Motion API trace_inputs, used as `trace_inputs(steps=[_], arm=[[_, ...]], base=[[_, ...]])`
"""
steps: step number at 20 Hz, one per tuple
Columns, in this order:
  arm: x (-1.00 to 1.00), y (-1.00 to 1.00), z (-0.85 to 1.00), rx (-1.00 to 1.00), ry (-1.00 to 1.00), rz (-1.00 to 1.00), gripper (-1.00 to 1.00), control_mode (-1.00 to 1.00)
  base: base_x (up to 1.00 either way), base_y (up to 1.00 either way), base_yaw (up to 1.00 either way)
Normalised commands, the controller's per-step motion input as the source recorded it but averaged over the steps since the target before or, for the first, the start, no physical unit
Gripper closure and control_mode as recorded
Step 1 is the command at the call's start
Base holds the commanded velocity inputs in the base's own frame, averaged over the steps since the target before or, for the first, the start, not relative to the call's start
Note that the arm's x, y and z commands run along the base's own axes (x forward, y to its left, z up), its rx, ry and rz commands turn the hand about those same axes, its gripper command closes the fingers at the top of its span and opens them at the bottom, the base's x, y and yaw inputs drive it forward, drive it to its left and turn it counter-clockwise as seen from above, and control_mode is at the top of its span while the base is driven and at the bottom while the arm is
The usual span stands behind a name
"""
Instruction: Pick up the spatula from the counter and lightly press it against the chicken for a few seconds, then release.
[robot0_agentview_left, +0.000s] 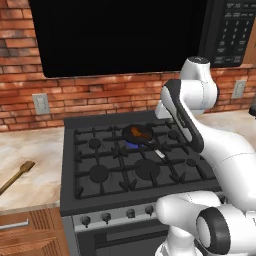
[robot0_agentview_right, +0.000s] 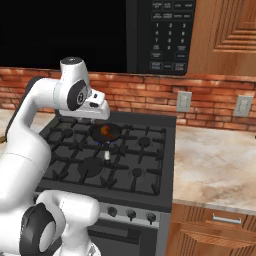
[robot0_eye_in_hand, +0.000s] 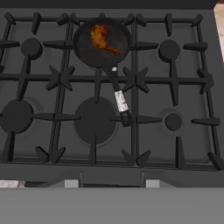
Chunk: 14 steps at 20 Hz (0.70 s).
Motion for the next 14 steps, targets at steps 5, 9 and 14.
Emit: trace_inputs(steps=[5,9,14], arm=[[-0.14,0.07,0.0,0.0,0.0,0.0,-1.0,-1.0],[-0.44,0.32,-0.04,0.0,-0.06,-0.02,-1.0,-1.0],[-0.5,0.46,0.0,0.0,-0.06,-0.02,-1.0,-1.0]], base=[[0.0,0.0,0.0],[0.0,0.0,0.0],[0.0,0.0,0.0]])
